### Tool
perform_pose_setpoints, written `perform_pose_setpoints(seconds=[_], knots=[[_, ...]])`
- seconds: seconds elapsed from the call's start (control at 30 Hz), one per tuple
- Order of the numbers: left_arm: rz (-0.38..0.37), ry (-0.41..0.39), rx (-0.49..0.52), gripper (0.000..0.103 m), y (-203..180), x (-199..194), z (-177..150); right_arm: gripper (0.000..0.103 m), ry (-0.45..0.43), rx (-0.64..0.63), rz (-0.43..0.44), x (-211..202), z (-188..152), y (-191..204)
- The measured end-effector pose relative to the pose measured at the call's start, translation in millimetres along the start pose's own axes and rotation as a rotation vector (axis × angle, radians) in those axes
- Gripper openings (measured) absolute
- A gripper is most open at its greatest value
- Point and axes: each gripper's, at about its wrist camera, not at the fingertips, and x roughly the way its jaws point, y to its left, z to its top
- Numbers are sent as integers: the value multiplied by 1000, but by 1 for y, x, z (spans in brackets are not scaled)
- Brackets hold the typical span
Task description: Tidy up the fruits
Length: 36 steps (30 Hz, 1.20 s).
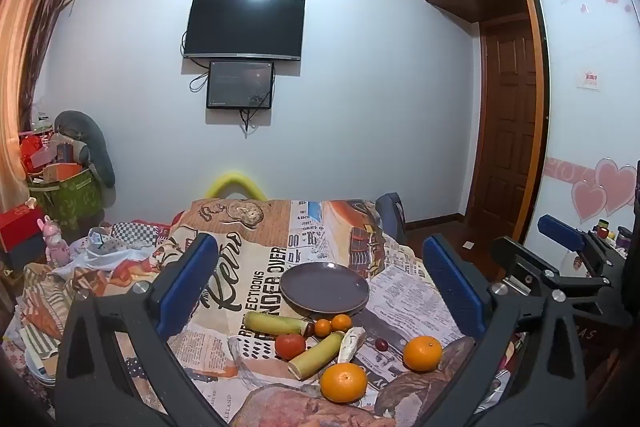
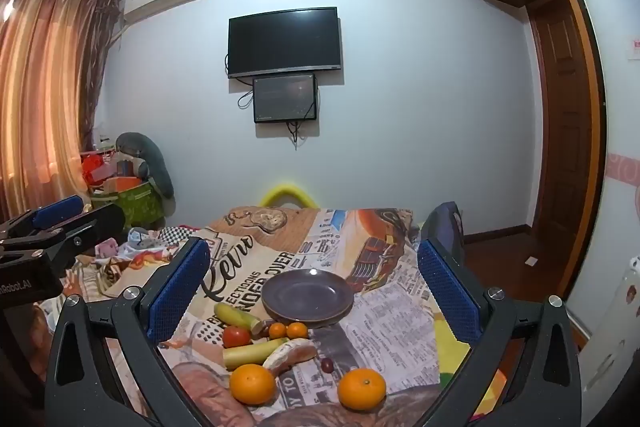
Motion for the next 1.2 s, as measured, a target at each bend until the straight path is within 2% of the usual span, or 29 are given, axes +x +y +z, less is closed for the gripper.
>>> perform_pose_setpoints(seconds=[0.43, 1.2], knots=[[-1, 24, -6, 103, 11, 3, 3, 103, -5, -4, -3, -2, -1, 5], [-8, 23, -7, 103, 5, 4, -2, 103, 1, 4, 0, -1, -4, 3]])
